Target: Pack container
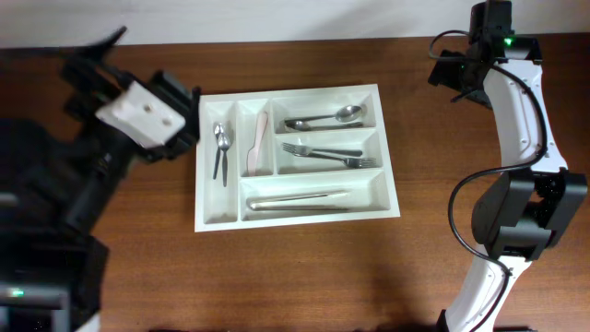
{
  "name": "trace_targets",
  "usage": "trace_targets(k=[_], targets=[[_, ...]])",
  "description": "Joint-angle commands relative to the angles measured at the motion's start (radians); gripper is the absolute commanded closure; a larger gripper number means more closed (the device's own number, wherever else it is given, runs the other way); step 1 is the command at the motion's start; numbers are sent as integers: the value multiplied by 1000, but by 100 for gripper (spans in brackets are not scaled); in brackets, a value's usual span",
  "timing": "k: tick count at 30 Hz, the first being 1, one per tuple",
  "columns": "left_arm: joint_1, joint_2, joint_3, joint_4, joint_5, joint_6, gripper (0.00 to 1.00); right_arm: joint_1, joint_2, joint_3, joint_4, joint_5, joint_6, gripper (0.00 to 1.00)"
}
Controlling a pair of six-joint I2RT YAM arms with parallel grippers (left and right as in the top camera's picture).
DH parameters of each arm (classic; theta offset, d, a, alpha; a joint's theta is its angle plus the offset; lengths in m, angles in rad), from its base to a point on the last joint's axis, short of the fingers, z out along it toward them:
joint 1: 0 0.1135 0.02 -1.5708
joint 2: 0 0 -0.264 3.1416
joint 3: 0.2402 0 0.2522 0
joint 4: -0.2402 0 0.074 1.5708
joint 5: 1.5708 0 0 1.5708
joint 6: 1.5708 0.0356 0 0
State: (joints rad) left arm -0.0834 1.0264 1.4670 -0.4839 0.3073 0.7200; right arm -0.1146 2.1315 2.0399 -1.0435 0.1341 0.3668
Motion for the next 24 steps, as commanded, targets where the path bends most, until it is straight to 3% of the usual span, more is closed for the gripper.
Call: trace_targets(k=[1, 7, 10, 15, 24], targets=[[6, -92, -216, 134, 29, -57, 1, 3, 9, -5, 3, 9, 12, 1], [6, -225, -602, 525, -117, -236, 1, 3, 9, -5, 3, 9, 12, 1], [25, -285, -753, 622, -140, -335, 1, 3, 9, -5, 3, 9, 12, 1], [90, -406, -944, 636, -140, -491, 1, 3, 9, -5, 3, 9, 12, 1], [127, -687, -1219, 642, -144, -507, 1, 3, 9, -5, 3, 9, 12, 1]])
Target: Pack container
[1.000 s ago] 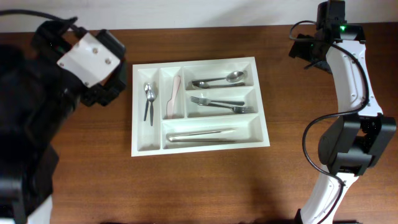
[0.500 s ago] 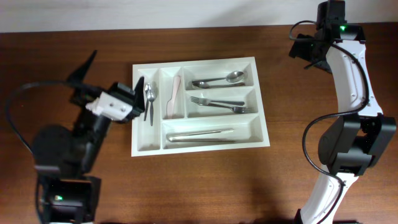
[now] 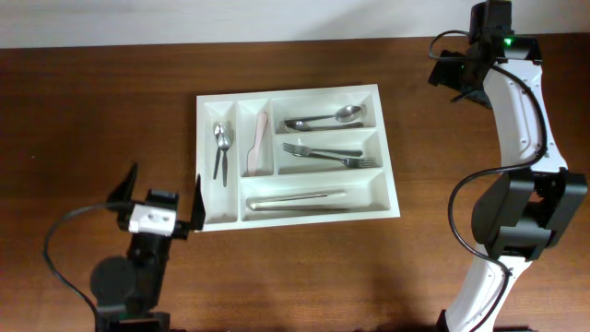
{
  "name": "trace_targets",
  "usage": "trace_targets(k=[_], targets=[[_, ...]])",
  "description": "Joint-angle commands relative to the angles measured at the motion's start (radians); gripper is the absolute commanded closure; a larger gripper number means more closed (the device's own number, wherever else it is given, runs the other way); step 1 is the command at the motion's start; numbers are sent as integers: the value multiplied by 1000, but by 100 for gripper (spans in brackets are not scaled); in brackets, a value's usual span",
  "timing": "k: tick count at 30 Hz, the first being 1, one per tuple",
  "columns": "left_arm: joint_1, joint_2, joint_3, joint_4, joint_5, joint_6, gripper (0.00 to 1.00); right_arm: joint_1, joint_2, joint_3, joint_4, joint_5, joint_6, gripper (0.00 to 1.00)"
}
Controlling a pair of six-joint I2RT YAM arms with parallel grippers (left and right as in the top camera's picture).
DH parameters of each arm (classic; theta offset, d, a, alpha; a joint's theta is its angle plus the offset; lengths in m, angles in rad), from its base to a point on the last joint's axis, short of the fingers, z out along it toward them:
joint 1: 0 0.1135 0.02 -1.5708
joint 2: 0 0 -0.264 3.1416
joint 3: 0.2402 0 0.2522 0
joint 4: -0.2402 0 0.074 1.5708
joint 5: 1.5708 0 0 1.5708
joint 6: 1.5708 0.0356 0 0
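Observation:
A white cutlery tray point(image 3: 387, 148) lies mid-table. Its far-left slot holds small spoons point(image 3: 220, 148), and the slot beside it holds a pink-handled knife point(image 3: 259, 140). On the right, spoons point(image 3: 324, 118) fill the top slot and forks point(image 3: 328, 153) the middle one. Long steel pieces point(image 3: 297, 199) lie in the bottom slot. My left gripper point(image 3: 161, 195) is low at the front left, open and empty, one finger close to the tray's front left corner. My right gripper point(image 3: 449, 74) hangs at the far right back, away from the tray, its jaws hard to make out.
The right arm's white links point(image 3: 525, 120) arch down the right side to its base point(image 3: 521, 217). The left arm's base and cable point(image 3: 120, 281) sit at the front left edge. Brown tabletop surrounds the tray.
My left gripper was up at the back left beside the tray's left wall. It is now folded back at the front left near the tray's front corner. The cutlery and right arm are unchanged.

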State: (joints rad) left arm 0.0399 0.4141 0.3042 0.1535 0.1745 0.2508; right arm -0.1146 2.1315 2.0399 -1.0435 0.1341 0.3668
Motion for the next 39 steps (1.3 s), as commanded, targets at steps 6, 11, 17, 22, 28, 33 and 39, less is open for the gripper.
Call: trace_targets(k=[6, 11, 17, 22, 28, 33, 39], targets=[[4, -221, -159, 3, -68, -69, 1, 3, 9, -5, 3, 9, 12, 1], [4, -275, -206, -6, -106, -71, 1, 3, 9, -5, 3, 9, 12, 1], [5, -335, -226, -89, -191, -71, 1, 3, 9, -5, 3, 9, 12, 1], [33, -398, -271, -143, -173, -72, 1, 3, 9, -5, 3, 9, 12, 1], [55, -409, -296, -218, -114, -72, 1, 3, 9, -5, 3, 9, 12, 1], [55, -409, -296, -237, -156, -71, 1, 3, 9, -5, 3, 9, 12, 1], [55, -409, -296, -236, -139, -82, 1, 3, 9, -5, 3, 9, 12, 1]])
